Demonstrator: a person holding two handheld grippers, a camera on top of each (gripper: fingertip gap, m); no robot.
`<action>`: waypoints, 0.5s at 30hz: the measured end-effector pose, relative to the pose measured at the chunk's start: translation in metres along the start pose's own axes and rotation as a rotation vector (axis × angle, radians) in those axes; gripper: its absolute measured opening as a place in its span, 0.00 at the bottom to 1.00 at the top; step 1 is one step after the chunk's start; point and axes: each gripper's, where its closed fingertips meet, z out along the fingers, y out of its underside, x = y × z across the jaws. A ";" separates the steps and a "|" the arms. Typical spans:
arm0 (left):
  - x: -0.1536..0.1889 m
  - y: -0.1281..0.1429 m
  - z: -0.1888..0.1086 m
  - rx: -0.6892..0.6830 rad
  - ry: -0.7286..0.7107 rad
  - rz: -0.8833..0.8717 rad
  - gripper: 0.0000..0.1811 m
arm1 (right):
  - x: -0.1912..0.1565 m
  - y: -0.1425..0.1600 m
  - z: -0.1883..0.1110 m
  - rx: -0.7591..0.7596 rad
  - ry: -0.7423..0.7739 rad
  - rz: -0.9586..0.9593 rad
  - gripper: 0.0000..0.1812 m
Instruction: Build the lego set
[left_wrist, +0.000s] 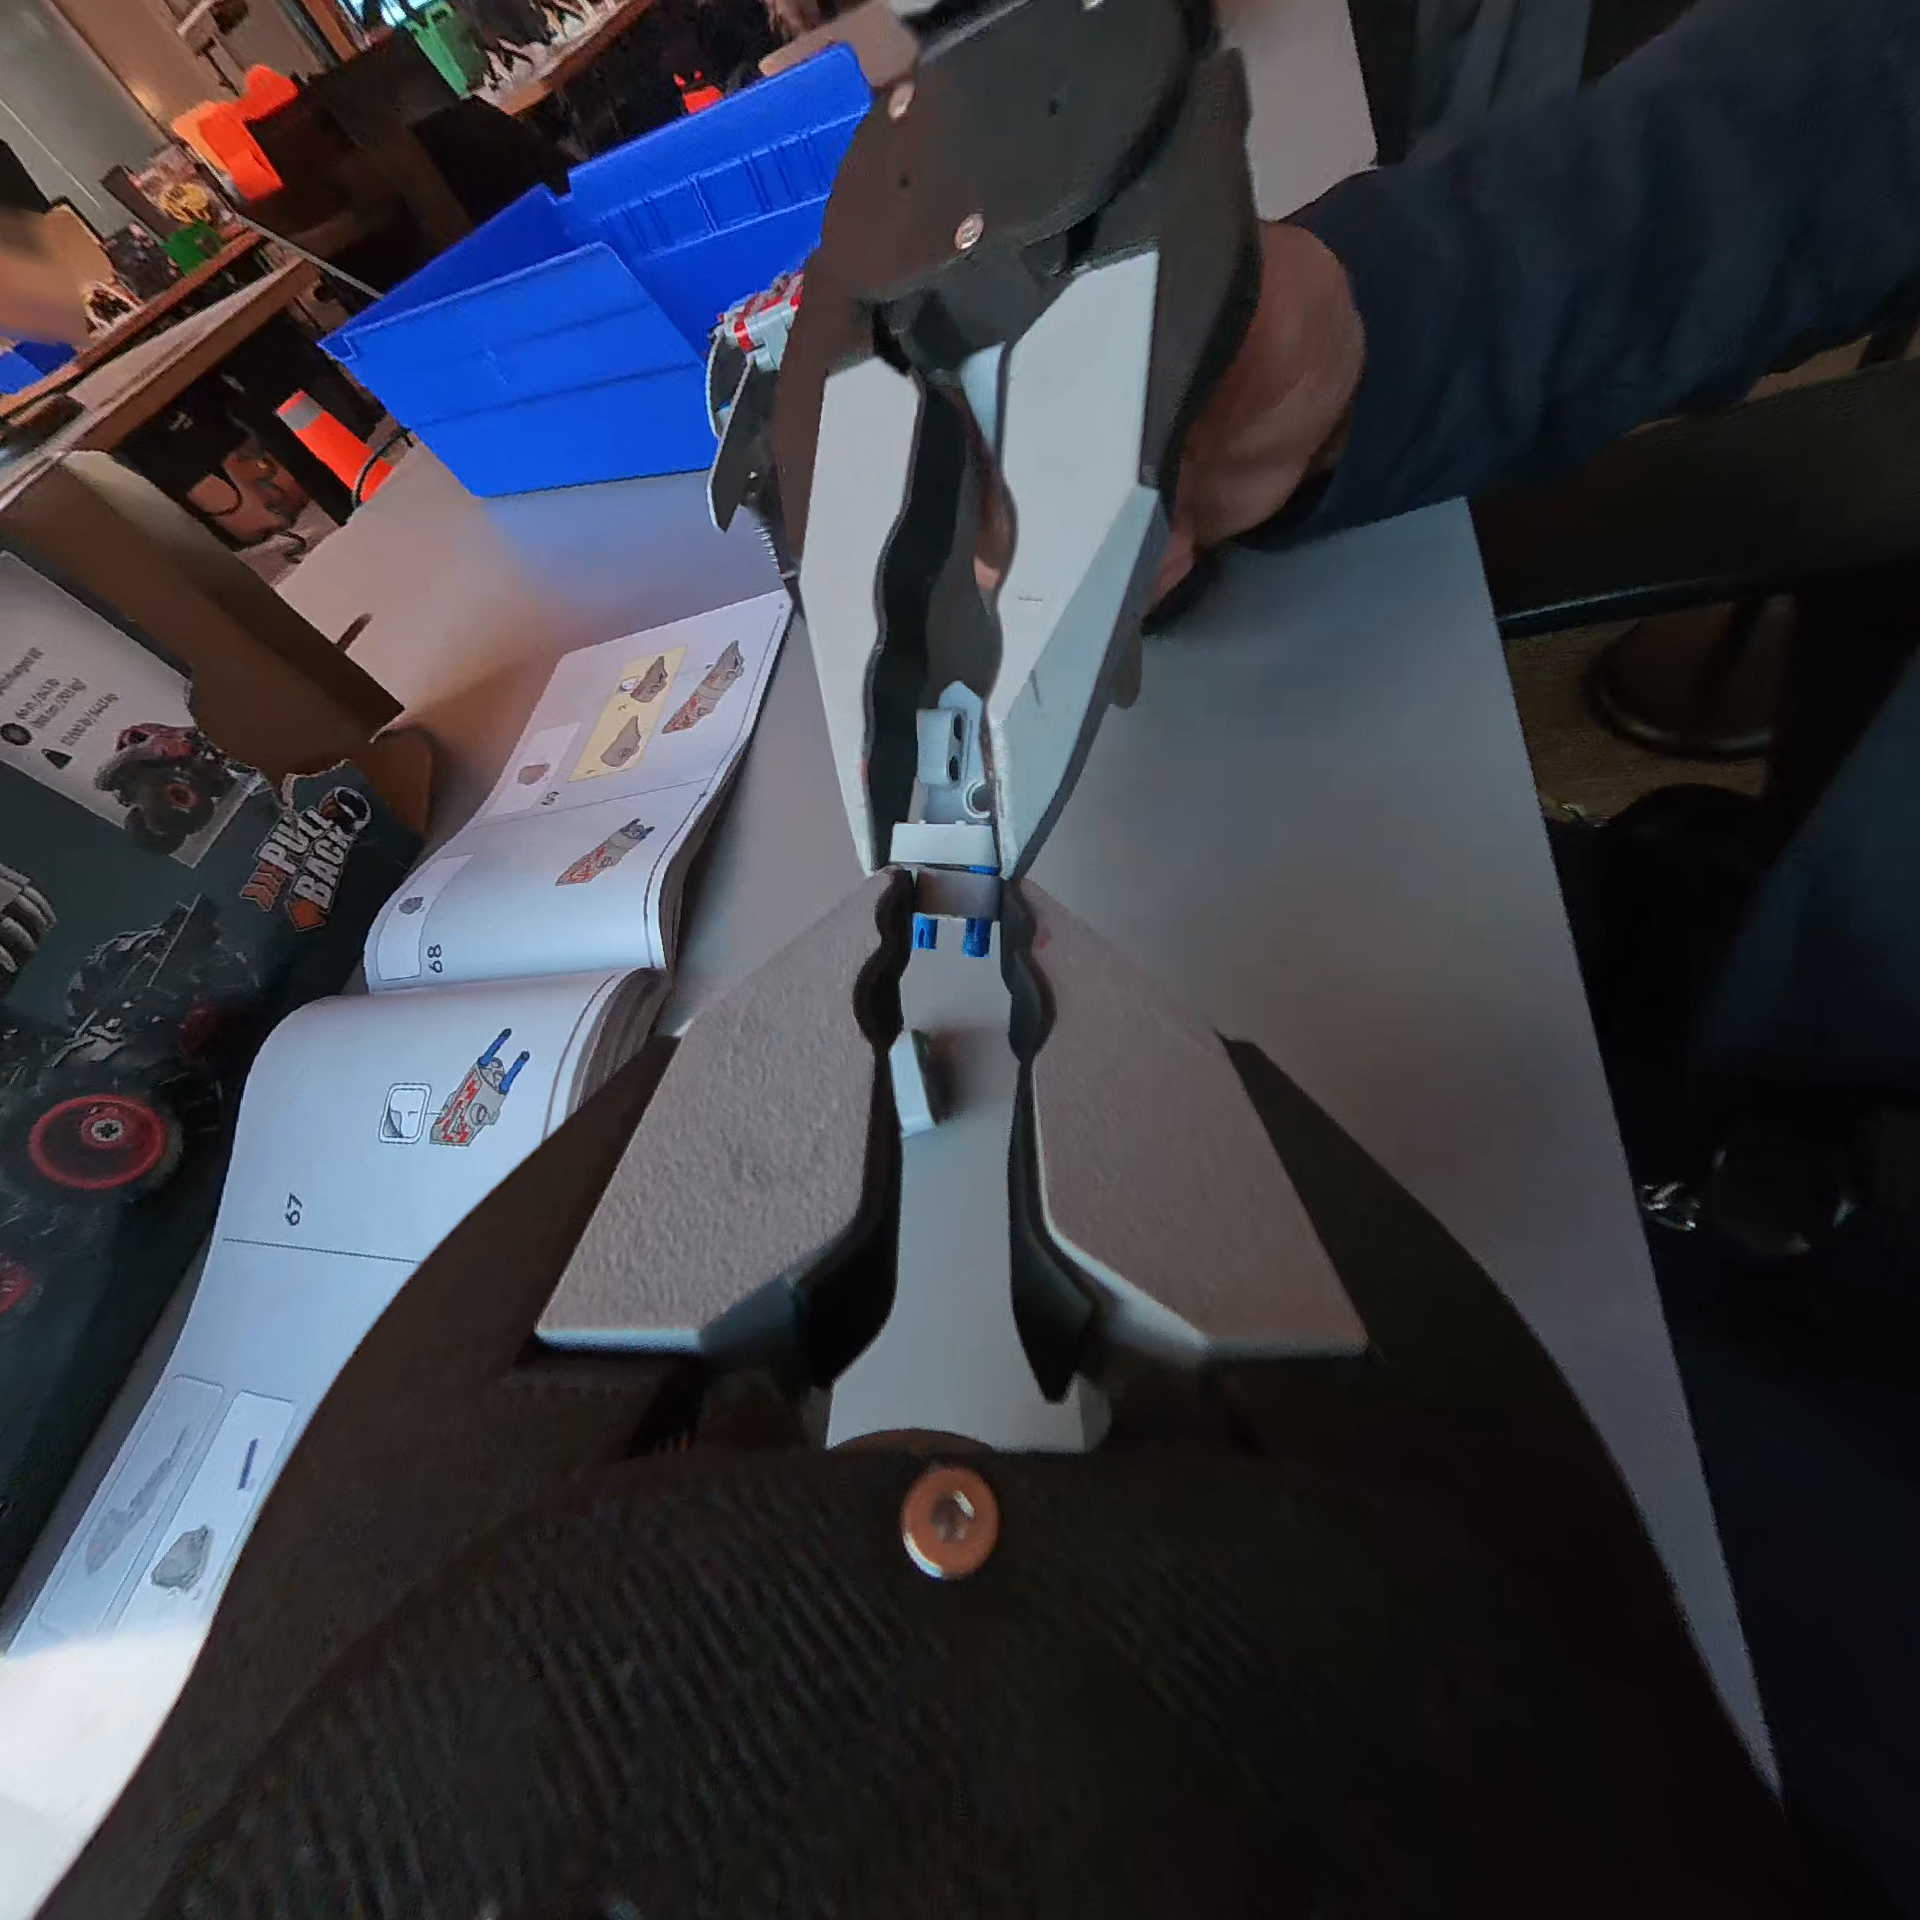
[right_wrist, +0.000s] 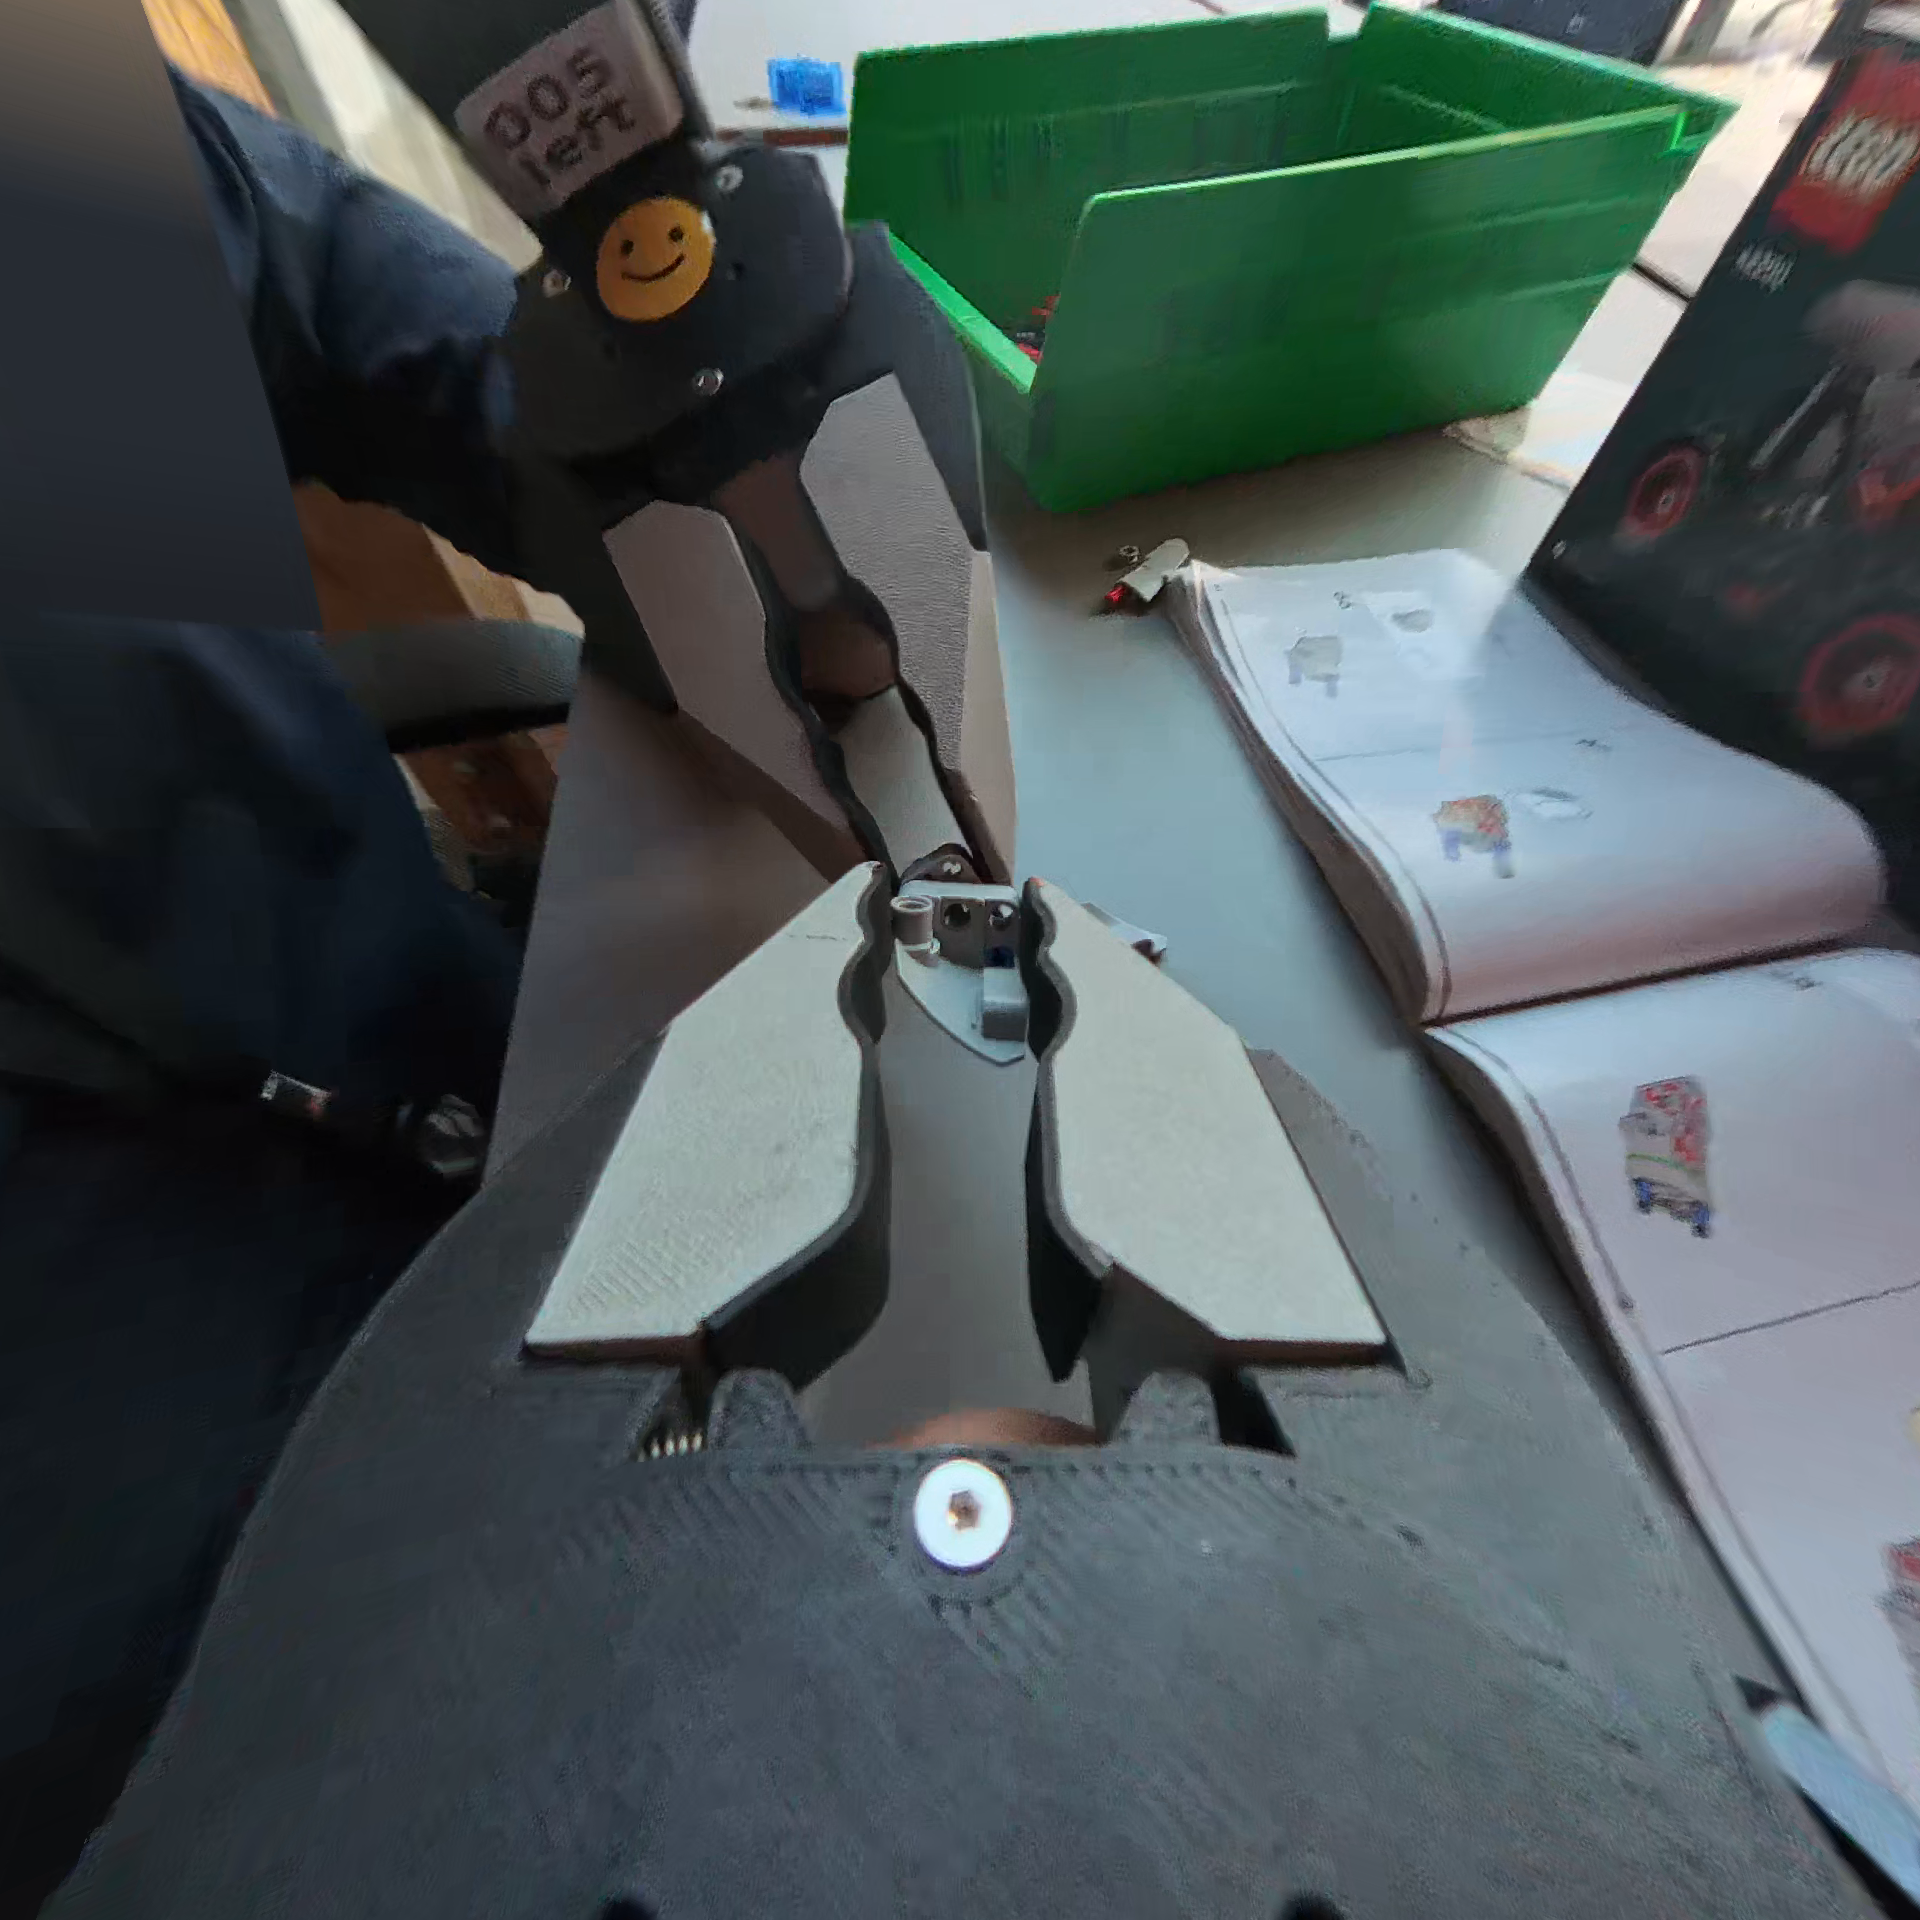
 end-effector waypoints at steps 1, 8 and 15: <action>0.001 0.000 0.000 0.000 0.013 -0.009 0.07 | -0.001 0.000 -0.001 -0.009 0.030 -0.061 0.11; -0.004 -0.001 -0.002 0.031 0.055 -0.072 0.07 | -0.005 0.005 -0.014 -0.011 -0.016 -0.062 0.00; -0.003 -0.010 -0.004 0.108 0.084 -0.037 0.07 | 0.002 0.005 -0.023 -0.050 0.164 -0.304 0.12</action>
